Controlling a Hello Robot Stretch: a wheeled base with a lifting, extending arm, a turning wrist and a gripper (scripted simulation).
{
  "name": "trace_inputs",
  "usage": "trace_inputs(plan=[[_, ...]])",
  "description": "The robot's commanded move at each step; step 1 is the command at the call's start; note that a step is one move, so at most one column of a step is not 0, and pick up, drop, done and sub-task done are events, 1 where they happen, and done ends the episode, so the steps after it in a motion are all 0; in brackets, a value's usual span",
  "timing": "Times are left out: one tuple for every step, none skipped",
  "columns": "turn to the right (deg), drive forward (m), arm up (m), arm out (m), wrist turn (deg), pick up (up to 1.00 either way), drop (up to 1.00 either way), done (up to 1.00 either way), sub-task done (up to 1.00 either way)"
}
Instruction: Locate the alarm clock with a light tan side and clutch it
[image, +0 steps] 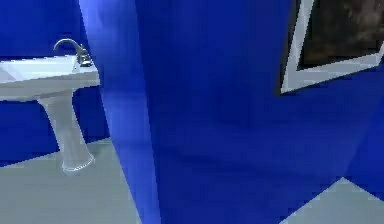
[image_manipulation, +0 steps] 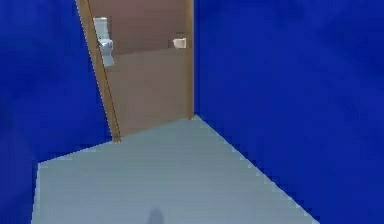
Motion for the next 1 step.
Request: trace_inputs(plan=[[45.0,0.0,0.0,0.0,0.0,0.0,0.0,0.0,0.0]])
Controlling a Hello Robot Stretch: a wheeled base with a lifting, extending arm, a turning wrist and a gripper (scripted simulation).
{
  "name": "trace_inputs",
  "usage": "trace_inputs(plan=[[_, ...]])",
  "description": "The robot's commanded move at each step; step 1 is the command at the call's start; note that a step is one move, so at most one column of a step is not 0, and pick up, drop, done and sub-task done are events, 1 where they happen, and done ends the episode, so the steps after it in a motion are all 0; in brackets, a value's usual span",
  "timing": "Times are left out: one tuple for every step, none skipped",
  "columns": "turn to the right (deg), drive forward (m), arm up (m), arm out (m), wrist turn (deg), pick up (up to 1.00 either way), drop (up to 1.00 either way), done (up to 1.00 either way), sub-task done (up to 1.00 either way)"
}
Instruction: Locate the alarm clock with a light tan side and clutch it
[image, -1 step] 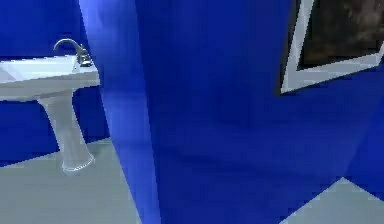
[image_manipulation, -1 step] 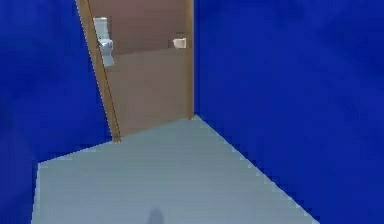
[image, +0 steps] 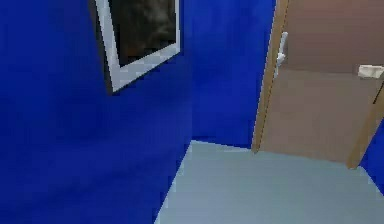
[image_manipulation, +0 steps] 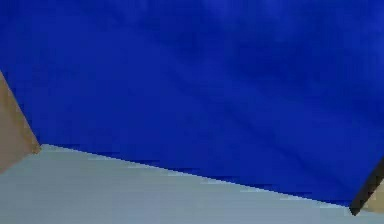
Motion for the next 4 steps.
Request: trace_inputs(plan=[[45.0,0.0,0.0,0.0,0.0,0.0,0.0,0.0,0.0],[45.0,0.0,0.0,0.0,0.0,0.0,0.0,0.0,0.0],[12.0,0.0,0.0,0.0,0.0,0.0,0.0,0.0,0.0],[0.0,0.1,0.0,0.0,0.0,0.0,0.0,0.0,0.0]])
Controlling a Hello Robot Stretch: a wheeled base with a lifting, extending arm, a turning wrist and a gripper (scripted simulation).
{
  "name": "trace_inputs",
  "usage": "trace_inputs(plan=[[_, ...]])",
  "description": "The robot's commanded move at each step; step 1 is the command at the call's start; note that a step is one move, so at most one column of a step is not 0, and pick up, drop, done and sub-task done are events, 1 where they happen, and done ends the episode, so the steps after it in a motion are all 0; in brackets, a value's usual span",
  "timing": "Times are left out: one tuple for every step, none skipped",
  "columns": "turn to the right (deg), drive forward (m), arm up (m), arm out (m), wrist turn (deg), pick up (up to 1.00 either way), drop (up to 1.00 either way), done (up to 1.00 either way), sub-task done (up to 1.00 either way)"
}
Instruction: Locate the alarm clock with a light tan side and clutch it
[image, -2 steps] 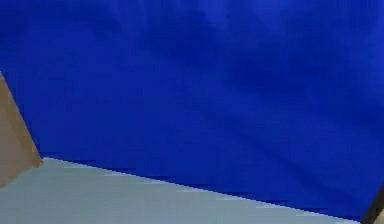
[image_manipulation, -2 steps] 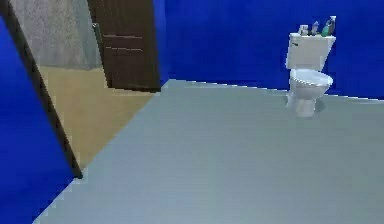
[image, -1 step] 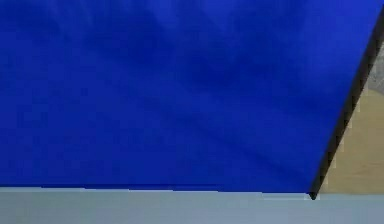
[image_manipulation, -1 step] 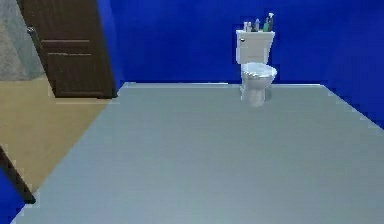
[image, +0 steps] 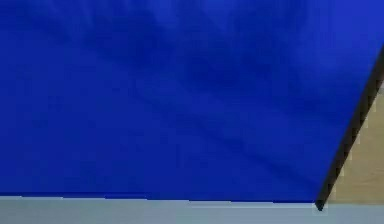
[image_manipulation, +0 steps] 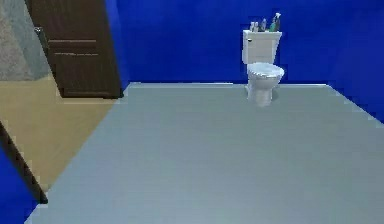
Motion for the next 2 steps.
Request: trace_inputs(plan=[[45.0,0.0,0.0,0.0,0.0,0.0,0.0,0.0,0.0],[24.0,0.0,0.0,0.0,0.0,0.0,0.0,0.0,0.0]])
